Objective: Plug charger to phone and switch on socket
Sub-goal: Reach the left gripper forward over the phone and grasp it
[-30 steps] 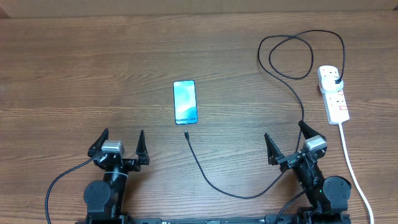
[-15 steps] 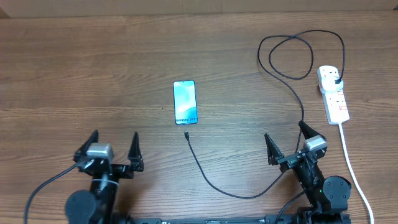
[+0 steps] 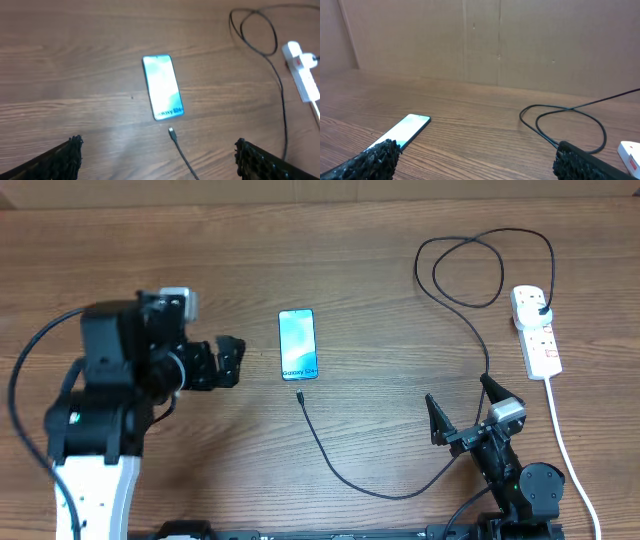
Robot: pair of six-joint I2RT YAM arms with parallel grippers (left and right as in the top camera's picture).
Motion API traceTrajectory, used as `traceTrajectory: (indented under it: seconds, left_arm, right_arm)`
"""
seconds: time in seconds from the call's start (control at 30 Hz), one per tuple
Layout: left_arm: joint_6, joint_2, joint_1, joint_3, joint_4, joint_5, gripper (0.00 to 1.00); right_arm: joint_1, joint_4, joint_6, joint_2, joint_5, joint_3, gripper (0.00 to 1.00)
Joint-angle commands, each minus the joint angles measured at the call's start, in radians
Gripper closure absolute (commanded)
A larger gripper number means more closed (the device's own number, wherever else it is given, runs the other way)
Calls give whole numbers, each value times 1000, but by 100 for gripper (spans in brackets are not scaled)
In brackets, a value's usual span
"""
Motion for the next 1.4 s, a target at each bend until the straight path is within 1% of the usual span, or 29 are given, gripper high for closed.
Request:
traceTrajectory:
  seconds: [0.0,0.07,0.1,0.2,0.27,0.33,0.37,0.43,0.5,0.63,0.7,0.77,0.8,0.83,0.87,0.9,0.93,1.1,1.13,1.2,1.23,1.3,1.37]
  left_arm:
    - [-5,87,-69,32,-2,33,0]
    - [-5,124,-93,32,11,33,0]
    - [-21,145,-94,32,53,43,0]
    - [-75,174,-94,32,62,82,0]
    - [-76,192,-94,32,93,82,0]
    - [-93,215,-95,32,111,82,65]
    - [-119,228,-98,32,111,82,96]
    - [-174,277,-121,32,110,81,96]
    - [-173,332,-166,32,110,68,96]
    - [-220,398,-227,32,110,-60,96]
    - [-240,426,-266,32,119,-95,94]
    - [-257,439,-298,32,142,-131,87]
    - [-296,446,-325,32,159,-179,70]
    - [-308,451,-349,32,175,-208,51]
    - [-318,459,-387,32,197,-269,25]
    - [-333,466,-405,32,206,-314,17]
    - [-349,480,-435,32,223,-373,15]
    - [-369,568,-474,32,268,-381,13]
    - [-383,592,-481,32,268,-390,9]
    - [-421,658,-488,32,269,-471,5]
    - [-426,686,-487,32,285,-495,5]
    - [-412,740,-483,32,352,-494,0]
    - [-392,772,-483,32,412,-494,0]
  right_arm:
    - [-5,6,-1,-6,6,-10,0]
    - [-5,6,-2,-6,6,-10,0]
    - [-5,5,-1,-6,6,-10,0]
    - [-5,5,-1,-6,6,-10,0]
    - [-5,5,-2,-6,6,-10,0]
    - [-5,5,-2,-6,6,-10,0]
    - [-5,5,-1,-6,6,-10,0]
    - [-5,5,-1,-6,6,-10,0]
    - [-5,6,-2,-6,6,-10,0]
    - [-5,5,-1,-6,6,-10,0]
    - [-5,5,-1,-6,6,-10,0]
    - [-5,6,-1,-6,6,-10,0]
    - [-5,5,-1,-6,6,-10,0]
    - [-5,5,-1,-6,6,-10,0]
    - [-5,5,-1,-6,6,-10,0]
    - [-5,5,-1,-6,6,-10,0]
    - [-5,5,-1,-6,6,-10,0]
    - [-5,5,-2,-6,6,-10,0]
    - [-5,5,-1,-6,6,-10,0]
    - [-5,5,-1,-6,6,-10,0]
    - [-5,5,-2,-6,6,-10,0]
    - [-5,5,-2,-6,6,-10,0]
    - [-5,5,-2,-6,6,-10,0]
